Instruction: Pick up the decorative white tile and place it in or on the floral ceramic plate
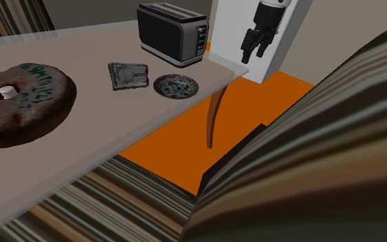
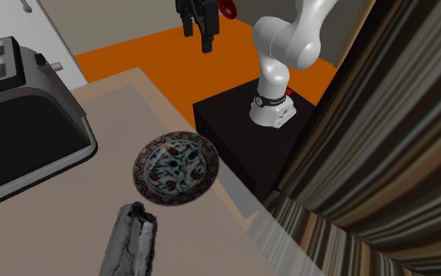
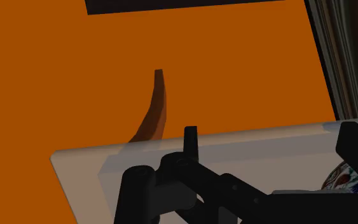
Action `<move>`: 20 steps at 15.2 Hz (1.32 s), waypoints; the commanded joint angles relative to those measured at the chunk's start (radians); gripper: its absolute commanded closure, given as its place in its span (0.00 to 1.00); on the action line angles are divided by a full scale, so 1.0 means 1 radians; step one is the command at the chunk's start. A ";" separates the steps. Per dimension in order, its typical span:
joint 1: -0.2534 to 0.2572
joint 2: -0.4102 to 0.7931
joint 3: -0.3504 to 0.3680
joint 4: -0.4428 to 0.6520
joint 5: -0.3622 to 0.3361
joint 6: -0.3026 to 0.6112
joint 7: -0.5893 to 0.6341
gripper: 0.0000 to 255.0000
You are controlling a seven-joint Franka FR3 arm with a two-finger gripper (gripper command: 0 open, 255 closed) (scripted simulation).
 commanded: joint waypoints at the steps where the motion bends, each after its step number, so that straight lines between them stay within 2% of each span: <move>1: 0.000 0.000 0.000 0.000 0.000 0.000 0.000 0.00; 11: 0.040 0.392 0.136 0.303 0.044 0.022 0.137 0.00; 20: 0.084 0.773 0.234 0.687 0.002 -0.046 0.270 0.00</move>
